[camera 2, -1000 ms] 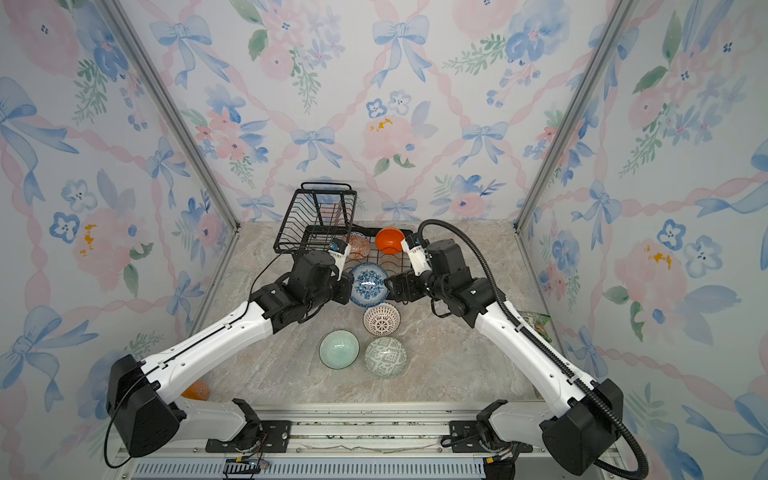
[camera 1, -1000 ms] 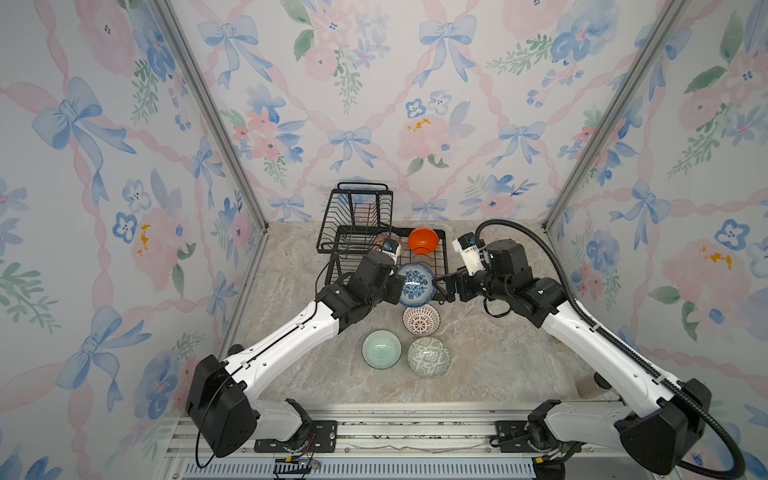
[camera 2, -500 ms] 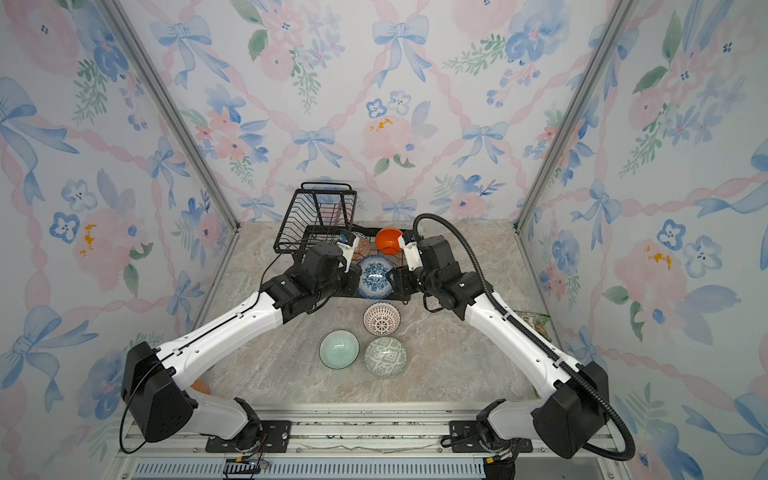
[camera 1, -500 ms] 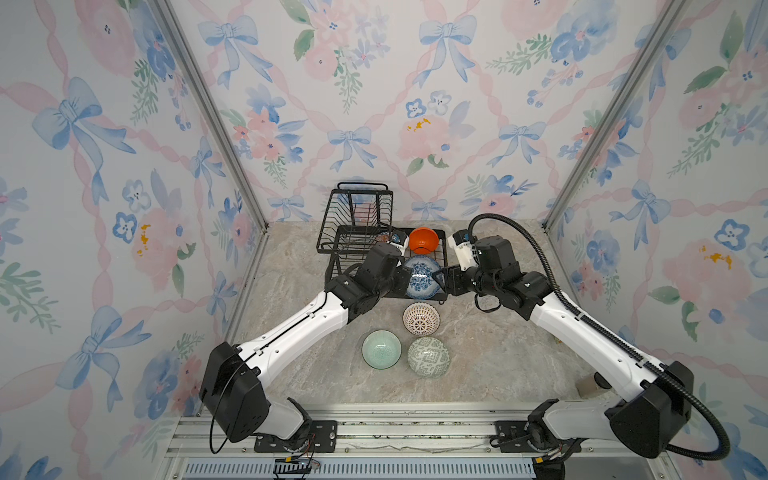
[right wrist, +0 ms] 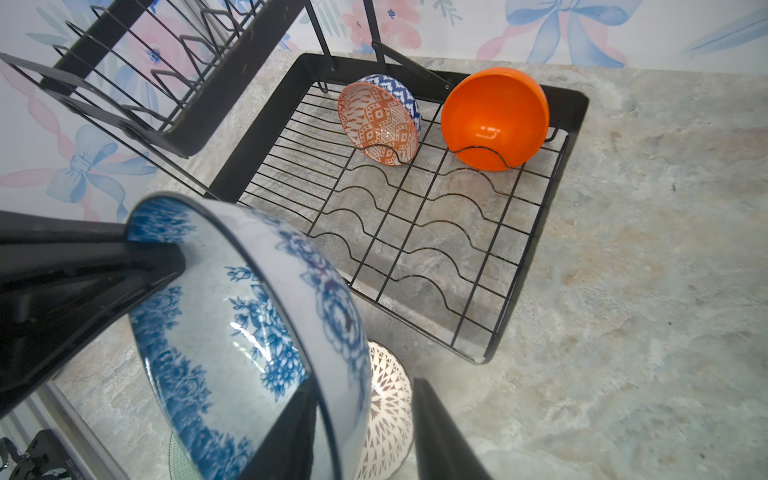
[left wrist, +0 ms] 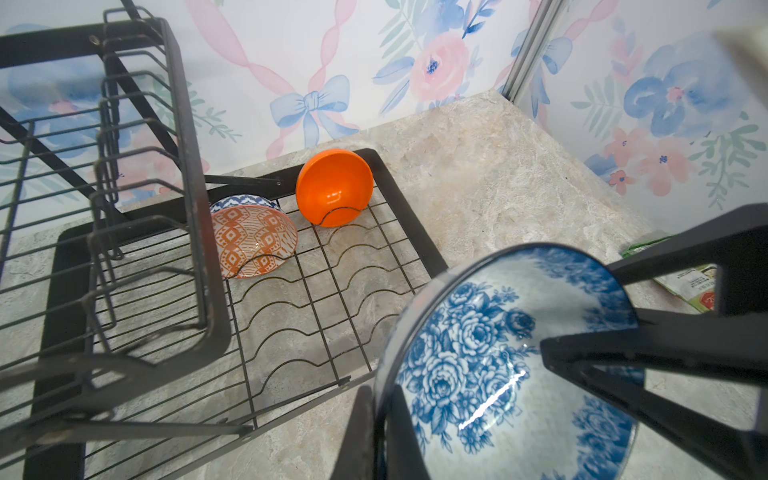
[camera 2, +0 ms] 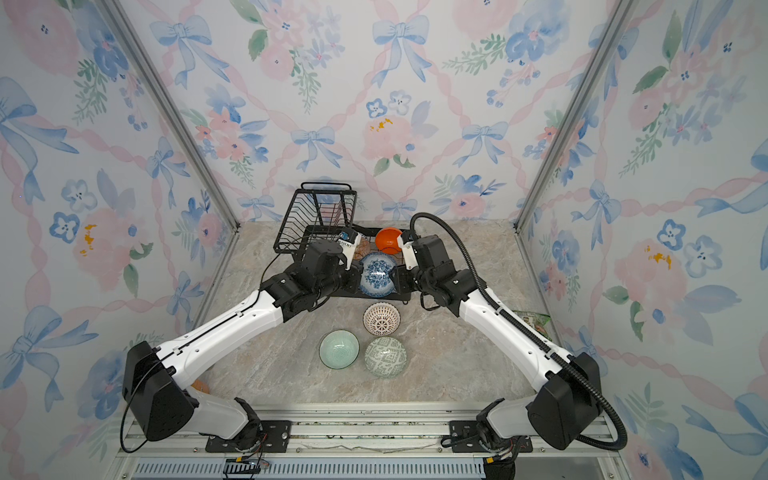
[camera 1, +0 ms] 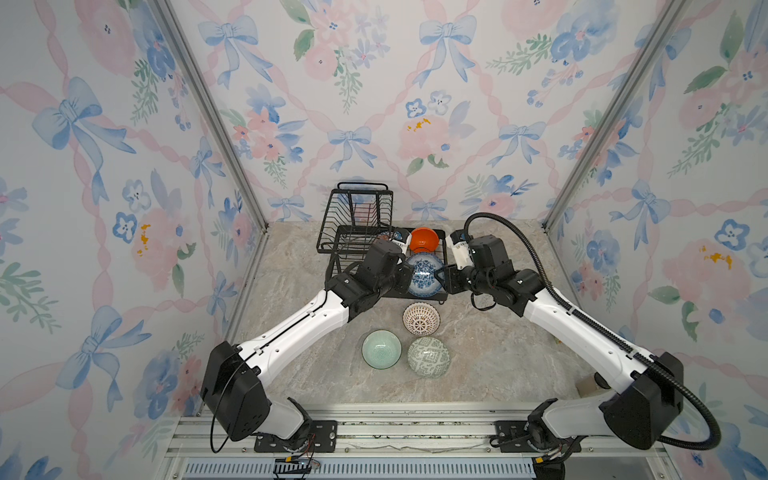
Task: Load the bowls into the dish rack
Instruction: 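Close the right gripper on the bowl rim while the left gripper releases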
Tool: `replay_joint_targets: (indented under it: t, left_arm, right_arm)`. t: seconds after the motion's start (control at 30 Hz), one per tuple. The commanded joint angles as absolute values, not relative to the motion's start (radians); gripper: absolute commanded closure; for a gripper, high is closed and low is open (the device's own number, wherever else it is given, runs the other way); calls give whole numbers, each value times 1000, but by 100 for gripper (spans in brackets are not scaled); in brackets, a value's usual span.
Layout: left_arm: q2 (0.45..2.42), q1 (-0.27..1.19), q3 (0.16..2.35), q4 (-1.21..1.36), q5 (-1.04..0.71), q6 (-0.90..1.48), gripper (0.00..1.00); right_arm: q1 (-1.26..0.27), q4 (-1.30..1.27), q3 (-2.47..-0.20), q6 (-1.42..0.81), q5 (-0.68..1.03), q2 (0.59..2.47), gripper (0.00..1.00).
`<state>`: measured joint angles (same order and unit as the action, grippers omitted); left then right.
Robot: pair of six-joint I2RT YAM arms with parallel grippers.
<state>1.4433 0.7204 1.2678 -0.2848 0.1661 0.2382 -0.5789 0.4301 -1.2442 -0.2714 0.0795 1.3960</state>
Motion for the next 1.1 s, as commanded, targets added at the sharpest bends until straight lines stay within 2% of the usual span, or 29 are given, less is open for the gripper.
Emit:
replay_joint_targets:
  t: [0.0, 0.17, 0.33, 0.57, 0.73, 0.83, 0.97, 1.07]
  left_arm:
    - [1428, 729, 1289, -220, 150, 232, 100]
    - [1429, 732, 1293, -219, 151, 232, 100]
    - [1424, 736, 1286, -218, 150, 231, 100]
    - [1377, 747, 1211, -210, 134, 239, 98]
    - [1308, 762, 1114, -207, 158, 249, 43]
    - [1238, 769, 1042, -208, 198, 264, 21]
    - [1120, 772, 935, -211, 235, 284, 4]
    - [1055, 770, 888, -223, 248, 296, 2]
  right_arm:
    - [-590, 431, -1274, -279, 60, 1411, 68]
    - [-592, 432, -1285, -280, 58, 1421, 81]
    - [-594, 432, -1292, -279, 54, 1422, 99]
    - [-593, 425, -1274, -269, 34, 1406, 100]
    - [-588, 422, -1254, -242, 5, 1403, 100]
    - [-586, 425, -1263, -224, -1, 1412, 100]
    - [-585, 408, -1264, -202, -23, 1417, 100]
    - [-585, 407, -1272, -160, -36, 1418, 100]
